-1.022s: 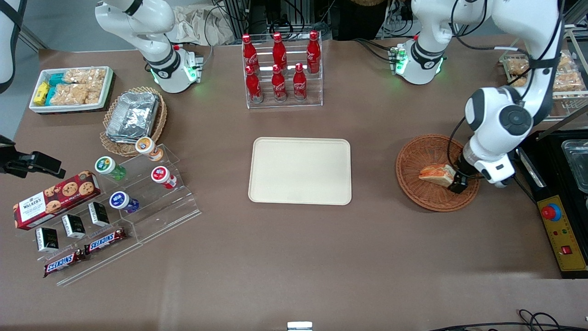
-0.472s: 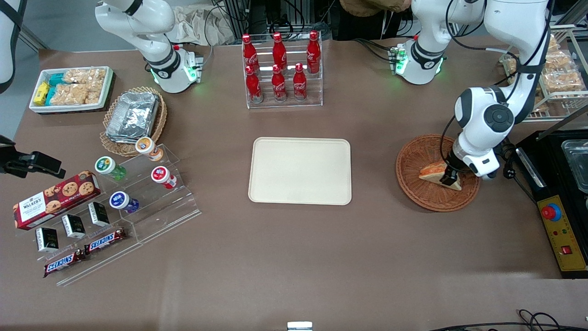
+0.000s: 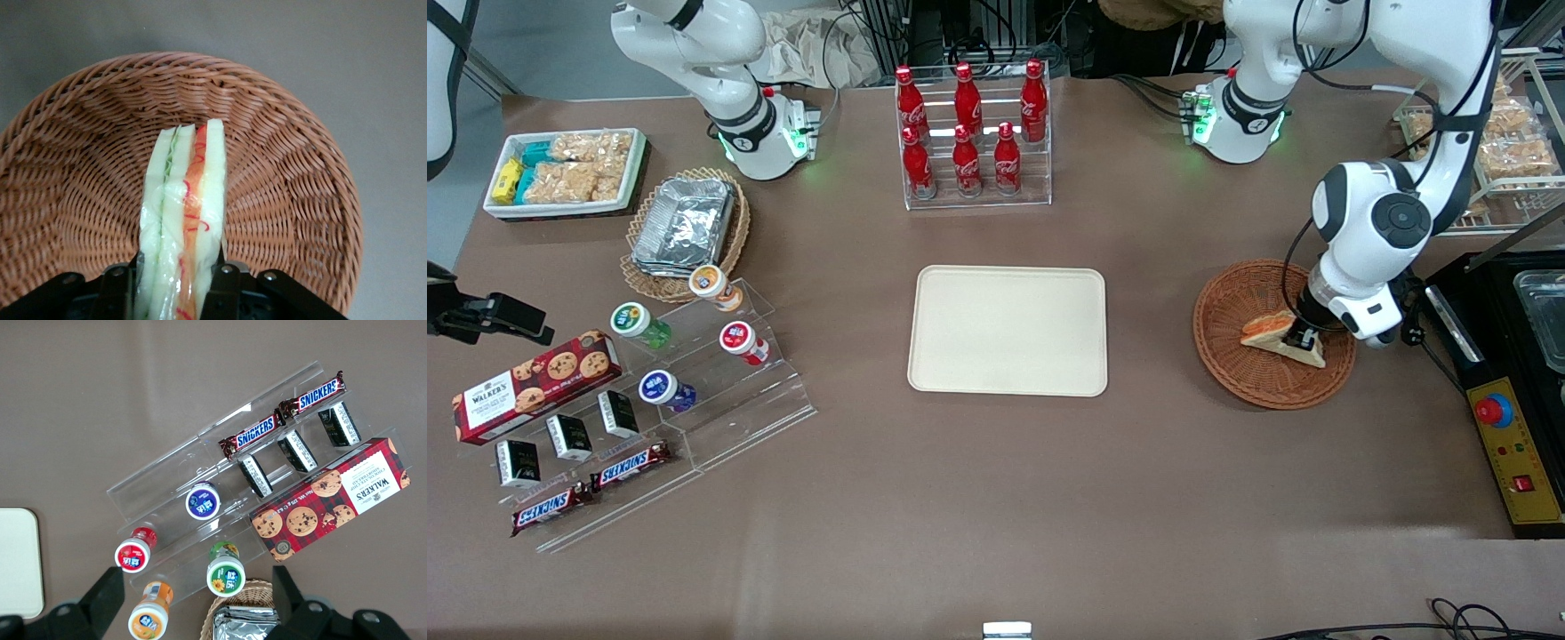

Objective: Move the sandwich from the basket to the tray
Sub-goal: 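Lift the sandwich and carry it with the left gripper over the tray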

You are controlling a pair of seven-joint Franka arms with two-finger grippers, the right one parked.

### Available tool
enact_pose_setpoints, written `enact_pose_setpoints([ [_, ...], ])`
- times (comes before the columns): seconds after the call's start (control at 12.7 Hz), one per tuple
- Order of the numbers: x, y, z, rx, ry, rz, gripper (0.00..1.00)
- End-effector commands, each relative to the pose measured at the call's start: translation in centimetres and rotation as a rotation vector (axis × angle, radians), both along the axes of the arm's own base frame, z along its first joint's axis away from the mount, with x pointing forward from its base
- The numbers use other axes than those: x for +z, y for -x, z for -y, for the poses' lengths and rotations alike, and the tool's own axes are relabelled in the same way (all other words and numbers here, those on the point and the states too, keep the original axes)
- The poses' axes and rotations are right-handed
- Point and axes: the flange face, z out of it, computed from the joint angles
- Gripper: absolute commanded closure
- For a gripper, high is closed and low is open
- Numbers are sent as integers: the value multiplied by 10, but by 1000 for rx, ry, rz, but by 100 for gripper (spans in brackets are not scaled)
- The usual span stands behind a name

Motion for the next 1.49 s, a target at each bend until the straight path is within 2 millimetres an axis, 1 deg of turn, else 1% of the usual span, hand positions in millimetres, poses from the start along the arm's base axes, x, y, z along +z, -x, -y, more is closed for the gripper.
enact_pose_setpoints([
  [0.0,77,-23,42,-119,-15,-51,100],
  [0.08,108,-34,61,-161,-15,-98,100],
  [0.16,136,-39,88,-214,-15,-119,100],
  [0.24,162,-40,118,-270,3,-123,100],
  [0.31,185,-39,139,-319,5,-132,100],
  [0.39,207,-34,163,-378,1,-142,100],
  [0.47,226,-29,182,-440,0,-145,100],
  [0.55,243,-24,204,-499,8,-130,100],
  [0.63,254,-15,229,-552,10,-111,100],
  [0.79,246,4,276,-742,-13,-112,100],
  [0.87,238,10,291,-862,-44,-118,100],
  [0.94,226,10,299,-950,-52,-141,100],
  [1.02,213,13,311,-1021,-47,-159,100],
  [1.1,193,14,327,-1076,-56,-168,100],
  [1.18,169,13,341,-1111,-61,-175,100],
  [1.34,113,13,366,-1171,-82,-201,100],
  [1.42,92,18,380,-1192,-99,-210,100],
])
